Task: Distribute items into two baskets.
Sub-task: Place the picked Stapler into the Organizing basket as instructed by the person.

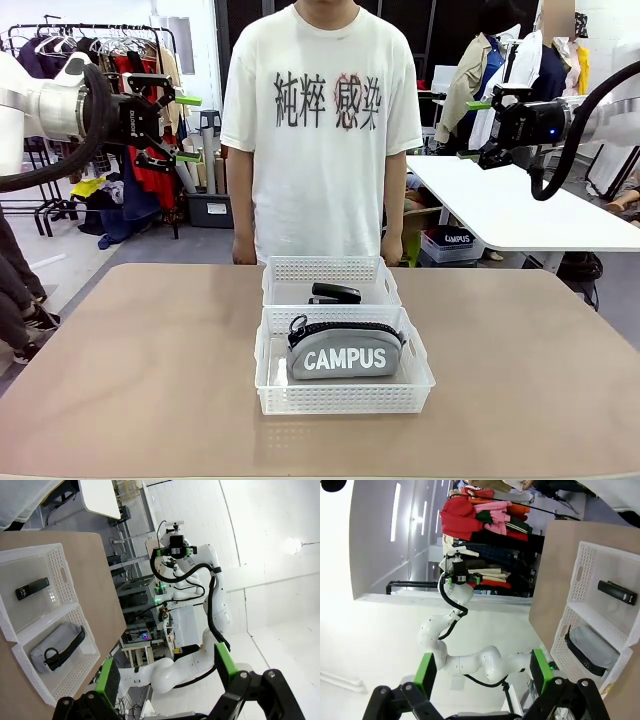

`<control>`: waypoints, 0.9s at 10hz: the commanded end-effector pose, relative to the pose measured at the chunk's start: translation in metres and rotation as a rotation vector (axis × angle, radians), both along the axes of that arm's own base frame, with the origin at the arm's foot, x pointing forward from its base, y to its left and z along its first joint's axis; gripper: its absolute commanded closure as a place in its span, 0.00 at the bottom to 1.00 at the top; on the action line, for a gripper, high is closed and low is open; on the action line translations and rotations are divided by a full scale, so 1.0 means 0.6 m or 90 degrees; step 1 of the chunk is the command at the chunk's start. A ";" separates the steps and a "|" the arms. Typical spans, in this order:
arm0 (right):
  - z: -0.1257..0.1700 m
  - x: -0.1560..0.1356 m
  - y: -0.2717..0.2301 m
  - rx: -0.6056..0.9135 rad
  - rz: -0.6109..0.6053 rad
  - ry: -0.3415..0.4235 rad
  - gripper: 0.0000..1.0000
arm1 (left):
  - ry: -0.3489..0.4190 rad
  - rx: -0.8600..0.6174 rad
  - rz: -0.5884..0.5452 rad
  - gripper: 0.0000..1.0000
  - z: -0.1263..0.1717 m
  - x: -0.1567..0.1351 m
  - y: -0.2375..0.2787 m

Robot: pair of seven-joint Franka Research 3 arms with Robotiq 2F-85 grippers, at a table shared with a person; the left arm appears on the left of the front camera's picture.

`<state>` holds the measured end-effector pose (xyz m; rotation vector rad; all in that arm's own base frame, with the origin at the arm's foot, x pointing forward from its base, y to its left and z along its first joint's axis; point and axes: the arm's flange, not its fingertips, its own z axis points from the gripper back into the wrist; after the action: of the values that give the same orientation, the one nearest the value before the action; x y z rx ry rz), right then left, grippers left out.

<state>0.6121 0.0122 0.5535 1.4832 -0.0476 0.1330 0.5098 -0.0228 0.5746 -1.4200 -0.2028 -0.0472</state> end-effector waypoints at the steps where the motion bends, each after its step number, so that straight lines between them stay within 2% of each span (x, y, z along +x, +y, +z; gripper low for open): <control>1: 0.034 0.003 0.017 0.021 -0.010 0.031 0.00 | -0.002 -0.002 -0.001 0.00 0.003 -0.003 -0.001; 5: 0.046 0.009 0.046 0.033 0.012 0.029 0.00 | -0.002 -0.002 -0.001 0.00 0.003 -0.003 -0.001; 6: 0.043 0.009 0.047 0.004 0.014 0.003 0.00 | -0.002 -0.002 -0.001 0.00 0.003 -0.003 -0.001; 9: 0.036 -0.002 0.038 0.027 0.012 0.013 0.00 | -0.002 -0.002 -0.001 0.00 0.003 -0.003 -0.001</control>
<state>0.6125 0.0352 0.5736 1.5222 -0.0201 0.1324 0.5098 -0.0228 0.5746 -1.4200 -0.2028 -0.0473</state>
